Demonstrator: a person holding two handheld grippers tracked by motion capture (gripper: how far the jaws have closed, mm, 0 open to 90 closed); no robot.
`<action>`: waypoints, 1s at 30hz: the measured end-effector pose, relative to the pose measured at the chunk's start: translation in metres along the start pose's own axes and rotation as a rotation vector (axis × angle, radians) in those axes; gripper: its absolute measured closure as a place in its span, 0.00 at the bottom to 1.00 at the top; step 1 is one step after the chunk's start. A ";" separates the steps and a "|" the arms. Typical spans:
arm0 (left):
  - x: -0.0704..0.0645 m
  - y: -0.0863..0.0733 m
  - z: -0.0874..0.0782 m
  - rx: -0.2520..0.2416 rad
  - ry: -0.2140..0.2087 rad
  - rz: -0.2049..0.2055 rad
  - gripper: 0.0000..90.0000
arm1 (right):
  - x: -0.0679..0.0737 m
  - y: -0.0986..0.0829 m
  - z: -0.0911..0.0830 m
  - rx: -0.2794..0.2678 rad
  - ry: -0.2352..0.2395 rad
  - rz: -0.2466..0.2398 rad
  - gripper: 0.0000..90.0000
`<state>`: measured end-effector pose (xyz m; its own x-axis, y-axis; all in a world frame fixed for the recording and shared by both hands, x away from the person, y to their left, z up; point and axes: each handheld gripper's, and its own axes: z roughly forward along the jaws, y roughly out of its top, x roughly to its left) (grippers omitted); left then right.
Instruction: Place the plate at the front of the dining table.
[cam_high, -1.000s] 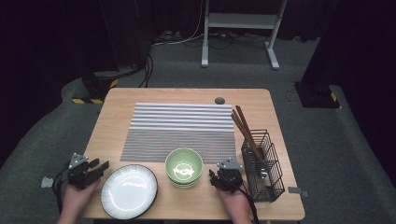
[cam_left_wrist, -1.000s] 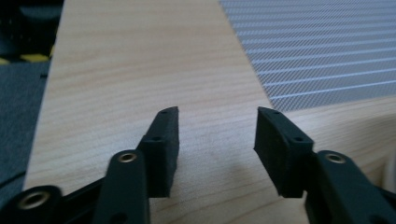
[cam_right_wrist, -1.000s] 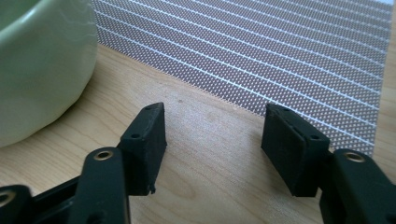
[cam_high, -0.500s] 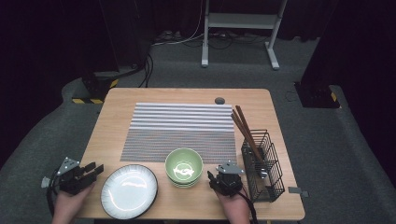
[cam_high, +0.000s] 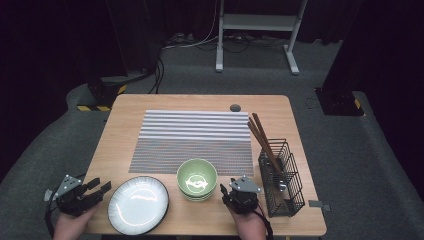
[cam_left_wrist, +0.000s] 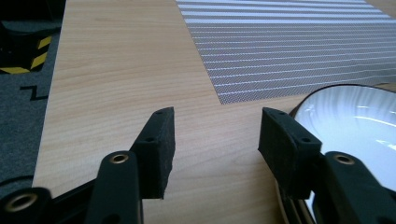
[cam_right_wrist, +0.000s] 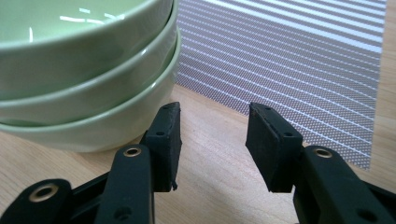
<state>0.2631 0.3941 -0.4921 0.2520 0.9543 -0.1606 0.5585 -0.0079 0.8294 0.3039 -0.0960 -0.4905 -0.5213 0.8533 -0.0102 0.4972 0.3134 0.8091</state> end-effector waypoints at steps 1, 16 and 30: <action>0.000 0.000 -0.003 0.001 -0.003 -0.006 0.49 | -0.001 0.001 -0.002 -0.002 0.001 0.004 0.62; -0.004 0.001 -0.029 0.073 -0.017 -0.023 0.47 | 0.001 0.014 -0.024 -0.085 0.023 0.055 0.51; -0.008 0.003 -0.018 0.131 -0.150 -0.054 0.56 | 0.006 0.020 -0.035 -0.129 0.043 0.017 0.49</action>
<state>0.2485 0.3923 -0.4786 0.3282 0.8993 -0.2890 0.6702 -0.0060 0.7422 0.2867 -0.0993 -0.4538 -0.5443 0.8384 0.0272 0.4143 0.2405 0.8778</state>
